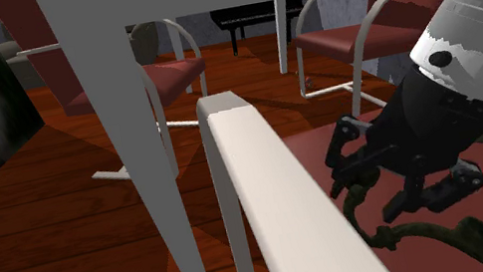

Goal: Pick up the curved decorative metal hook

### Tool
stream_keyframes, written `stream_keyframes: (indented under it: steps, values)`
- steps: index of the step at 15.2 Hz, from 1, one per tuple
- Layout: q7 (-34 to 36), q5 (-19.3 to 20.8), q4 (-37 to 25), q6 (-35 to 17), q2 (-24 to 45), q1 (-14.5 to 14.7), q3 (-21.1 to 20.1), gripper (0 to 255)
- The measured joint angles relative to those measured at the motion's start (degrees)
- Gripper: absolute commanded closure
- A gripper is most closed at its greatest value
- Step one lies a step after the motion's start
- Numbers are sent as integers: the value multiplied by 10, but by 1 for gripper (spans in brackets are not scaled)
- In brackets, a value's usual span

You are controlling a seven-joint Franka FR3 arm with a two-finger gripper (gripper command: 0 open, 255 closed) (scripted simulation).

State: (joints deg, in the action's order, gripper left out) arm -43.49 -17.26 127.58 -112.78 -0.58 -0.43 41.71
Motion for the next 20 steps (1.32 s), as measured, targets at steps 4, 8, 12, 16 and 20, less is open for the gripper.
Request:
stream_keyframes:
  steps: [4, 8, 12, 16, 20]
  values:
    - [-1, -2, 1, 0, 0, 1, -1, 255]
    - [0, -1, 1, 0, -1, 1, -1, 255]
    - [8, 8, -7, 13, -9, 0, 0, 255]
    - [26, 24, -18, 36, -30, 0, -2, 255]
    - [42, 33, -38, 63, -42, 1, -6, 255]
